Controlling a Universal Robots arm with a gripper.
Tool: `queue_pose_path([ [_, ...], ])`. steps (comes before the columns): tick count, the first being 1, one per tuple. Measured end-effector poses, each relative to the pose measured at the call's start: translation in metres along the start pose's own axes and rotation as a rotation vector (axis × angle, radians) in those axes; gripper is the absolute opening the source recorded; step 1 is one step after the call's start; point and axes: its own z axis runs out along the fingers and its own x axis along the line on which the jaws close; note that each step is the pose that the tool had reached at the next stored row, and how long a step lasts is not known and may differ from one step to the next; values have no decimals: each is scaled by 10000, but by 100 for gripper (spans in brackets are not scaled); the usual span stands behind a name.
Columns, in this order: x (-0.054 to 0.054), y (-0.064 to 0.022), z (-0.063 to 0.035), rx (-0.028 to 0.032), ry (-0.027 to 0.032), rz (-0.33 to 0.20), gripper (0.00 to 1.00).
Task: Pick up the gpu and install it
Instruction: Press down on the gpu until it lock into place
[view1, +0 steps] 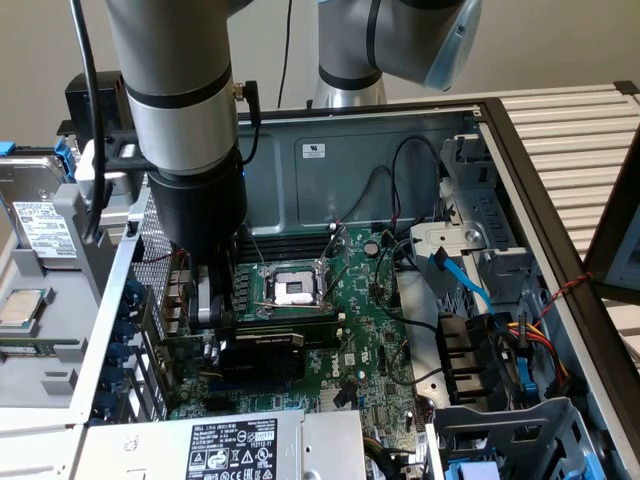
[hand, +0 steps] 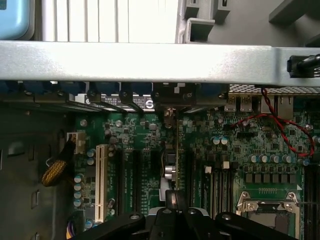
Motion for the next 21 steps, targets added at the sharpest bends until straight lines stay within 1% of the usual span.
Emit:
queue_pose_path([
  [16,3,2,-1,2,-11,-2,11],
  [21,0,6,-17,4,-13,-1,11],
])
